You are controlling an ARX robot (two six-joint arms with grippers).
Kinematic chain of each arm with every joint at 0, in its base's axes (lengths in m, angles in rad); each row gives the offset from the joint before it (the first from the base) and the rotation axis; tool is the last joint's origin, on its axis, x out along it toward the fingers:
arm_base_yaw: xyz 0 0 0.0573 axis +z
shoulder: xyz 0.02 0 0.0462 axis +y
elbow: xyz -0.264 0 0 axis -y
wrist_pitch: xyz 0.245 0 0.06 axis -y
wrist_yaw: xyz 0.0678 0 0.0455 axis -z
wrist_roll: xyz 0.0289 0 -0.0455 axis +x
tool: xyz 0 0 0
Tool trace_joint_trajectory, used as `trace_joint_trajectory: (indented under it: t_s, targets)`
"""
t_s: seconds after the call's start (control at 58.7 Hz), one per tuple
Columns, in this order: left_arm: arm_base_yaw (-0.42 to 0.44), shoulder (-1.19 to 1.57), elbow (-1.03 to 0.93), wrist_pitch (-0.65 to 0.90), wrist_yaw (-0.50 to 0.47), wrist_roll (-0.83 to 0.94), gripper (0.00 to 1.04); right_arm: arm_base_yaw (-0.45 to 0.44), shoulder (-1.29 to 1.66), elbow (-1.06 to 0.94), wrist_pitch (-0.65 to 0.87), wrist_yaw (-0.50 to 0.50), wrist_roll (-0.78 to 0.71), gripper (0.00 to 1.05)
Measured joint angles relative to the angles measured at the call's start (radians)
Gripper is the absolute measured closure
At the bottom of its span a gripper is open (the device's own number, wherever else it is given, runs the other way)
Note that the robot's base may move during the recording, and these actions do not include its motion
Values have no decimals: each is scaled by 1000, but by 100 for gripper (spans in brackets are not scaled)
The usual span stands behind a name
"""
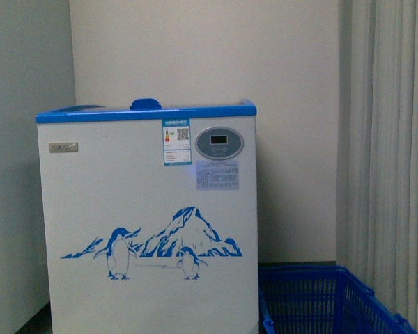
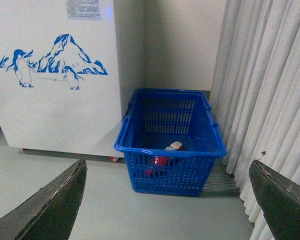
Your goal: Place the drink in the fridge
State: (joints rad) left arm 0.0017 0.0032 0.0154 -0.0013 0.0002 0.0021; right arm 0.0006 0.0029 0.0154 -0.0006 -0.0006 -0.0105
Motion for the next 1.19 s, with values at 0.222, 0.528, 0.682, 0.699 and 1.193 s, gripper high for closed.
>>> trace_joint_trajectory:
  t_s: [0.222, 0.528, 0.682, 0.699, 1.193]
  targets:
    - [0, 0, 0, 0, 0, 0, 8, 0, 0, 0, 0, 0, 0, 7]
    - [0, 0, 0, 0, 0, 0, 8, 0, 0, 0, 0, 0, 0, 7]
    - [0, 0, 0, 0, 0, 0, 8, 0, 0, 0, 0, 0, 0, 7]
    - [0, 0, 0, 0, 0, 0, 8, 0, 0, 0, 0, 0, 0, 7]
    - [0, 0, 0, 0, 0, 0, 8, 0, 0, 0, 0, 0, 0, 7]
